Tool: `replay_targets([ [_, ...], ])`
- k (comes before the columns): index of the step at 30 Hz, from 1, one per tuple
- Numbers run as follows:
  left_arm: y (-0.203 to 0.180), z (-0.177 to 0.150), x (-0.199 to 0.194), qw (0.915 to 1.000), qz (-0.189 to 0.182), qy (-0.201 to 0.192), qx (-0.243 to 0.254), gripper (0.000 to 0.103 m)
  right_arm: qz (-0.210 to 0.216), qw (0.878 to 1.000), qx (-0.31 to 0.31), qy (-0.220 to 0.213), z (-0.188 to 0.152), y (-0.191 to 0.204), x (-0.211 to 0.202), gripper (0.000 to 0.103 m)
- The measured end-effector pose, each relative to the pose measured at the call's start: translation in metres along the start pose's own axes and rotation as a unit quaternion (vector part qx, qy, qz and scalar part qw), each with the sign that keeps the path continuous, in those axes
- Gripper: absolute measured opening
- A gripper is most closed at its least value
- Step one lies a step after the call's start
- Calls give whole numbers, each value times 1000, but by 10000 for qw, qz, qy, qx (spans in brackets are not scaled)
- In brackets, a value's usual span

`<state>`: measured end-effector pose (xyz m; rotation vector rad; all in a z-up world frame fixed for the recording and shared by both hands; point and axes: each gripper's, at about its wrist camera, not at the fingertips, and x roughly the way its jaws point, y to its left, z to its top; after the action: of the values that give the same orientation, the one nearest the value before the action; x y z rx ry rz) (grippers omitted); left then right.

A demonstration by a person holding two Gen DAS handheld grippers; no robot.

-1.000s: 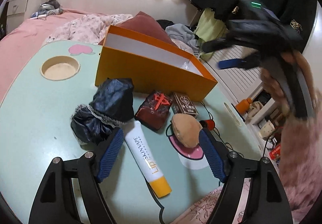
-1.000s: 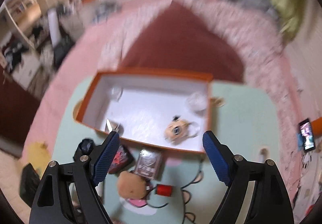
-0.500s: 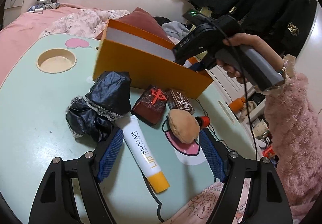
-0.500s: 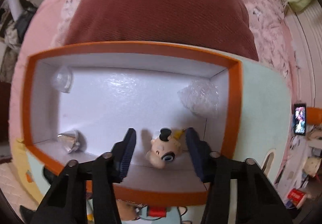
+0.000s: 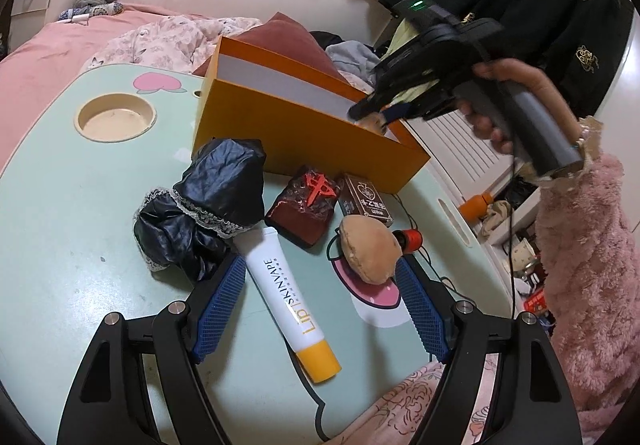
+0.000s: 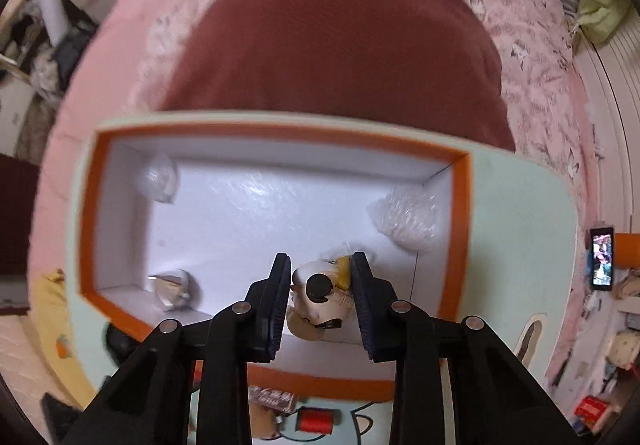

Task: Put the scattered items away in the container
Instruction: 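Grasp the cartoon figurine with the right gripper, set it on the table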

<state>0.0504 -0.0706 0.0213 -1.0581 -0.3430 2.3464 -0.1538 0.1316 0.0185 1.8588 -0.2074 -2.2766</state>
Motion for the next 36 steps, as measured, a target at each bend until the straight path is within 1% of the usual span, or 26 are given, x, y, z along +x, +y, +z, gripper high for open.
replay_targets([
  [5, 3, -1, 1, 10000, 8, 19, -46, 77, 393, 9977, -89, -548, -14, 2, -45, 29],
  [7, 4, -1, 2, 10000, 16, 29, -58, 77, 632, 9952, -148, -735, -28, 2, -60, 29],
  [10, 4, -1, 4, 10000, 17, 59, -72, 77, 933, 9907, -229, -961, -61, -2, -73, 29],
  [12, 4, -2, 5, 9999, 24, 81, -76, 77, 1047, 9891, -321, -981, -86, -2, -72, 29],
  [14, 3, -2, 6, 9999, 30, 98, -75, 77, 1151, 9885, -386, -907, -107, 1, -63, 29],
  [17, 2, -3, 8, 9999, 51, 116, -61, 77, 1258, 9873, -424, -869, -127, 0, -46, 29],
  [19, 1, -4, 8, 9999, 68, 118, -46, 77, 1218, 9871, -375, -971, -135, -2, -36, 29],
  [22, 0, -3, 8, 9999, 96, 118, -29, 78, 990, 9881, -197, -1163, -139, -8, -25, 30],
  [24, -1, -3, 6, 9999, 112, 92, -20, 77, 1161, 9854, -48, -1243, -141, -14, -20, 30],
  [25, -1, -3, 5, 9999, 125, 71, -10, 77, 1338, 9833, 30, -1231, -142, -18, -17, 30],
  [27, -2, -2, 3, 9999, 148, 20, 17, 78, 1455, 9801, 142, -1340, -145, -24, -18, 30],
  [30, -4, 4, -4, 9998, 185, -83, 74, 77, 1446, 9734, 274, -1757, -156, -33, -26, 37],
  [32, -8, 13, -8, 9997, 190, -73, 101, 77, 1676, 9641, 409, -2019, -165, -41, -32, 50],
  [34, -17, 31, -10, 9994, 283, 11, 180, 77, 1859, 9567, 537, -2177, -169, -48, -36, 57],
  [36, -30, 57, -10, 9980, 462, 10, 423, 77, 1879, 9538, 615, -2260, -172, -52, -38, 57],
])
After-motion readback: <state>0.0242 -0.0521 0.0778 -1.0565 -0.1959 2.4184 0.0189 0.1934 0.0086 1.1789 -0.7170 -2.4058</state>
